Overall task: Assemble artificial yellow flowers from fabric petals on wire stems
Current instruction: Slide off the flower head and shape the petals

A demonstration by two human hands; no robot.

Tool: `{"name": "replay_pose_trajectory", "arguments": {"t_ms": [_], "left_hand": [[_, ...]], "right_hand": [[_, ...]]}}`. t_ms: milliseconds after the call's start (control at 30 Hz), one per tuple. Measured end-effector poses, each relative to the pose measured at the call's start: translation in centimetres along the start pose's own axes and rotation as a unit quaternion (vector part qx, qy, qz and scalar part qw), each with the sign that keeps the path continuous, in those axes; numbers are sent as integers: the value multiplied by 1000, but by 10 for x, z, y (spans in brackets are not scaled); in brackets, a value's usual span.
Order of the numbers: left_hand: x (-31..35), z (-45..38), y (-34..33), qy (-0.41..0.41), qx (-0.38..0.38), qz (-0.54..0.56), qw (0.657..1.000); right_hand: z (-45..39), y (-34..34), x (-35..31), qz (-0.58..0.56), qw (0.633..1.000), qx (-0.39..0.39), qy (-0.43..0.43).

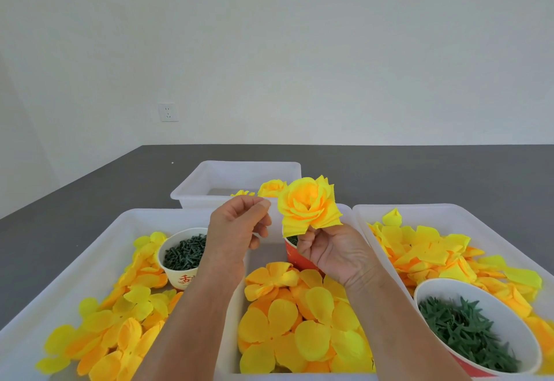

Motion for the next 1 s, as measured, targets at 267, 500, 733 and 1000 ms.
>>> {"name": "replay_pose_trajectory", "arguments": {"t_ms": [267,500,733,1000], "left_hand": [[-9,3,-14,41,-55,-85,994],[-16,5,-17,76,-68,-80,992],[-25,11,-26,113,-111,-88,983],[-39,18,-33,204,-115,26,972]], "right_hand": [[-3,13,-9,-2,997,60,42],[-4,11,-9,-29,996,55,62],[-1,11,-2,-74,994,69,36],[0,4,4,-69,996,48,14]]}}
Point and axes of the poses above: each hand's wrist, its own z-axis away from the middle knuckle, its own y-axis out of the back of the hand, x = y × z, the point moved 10 cm from there along -z, towards the middle knuckle, and after that the axes turned 2 degrees about z, right-handed, at the moved point
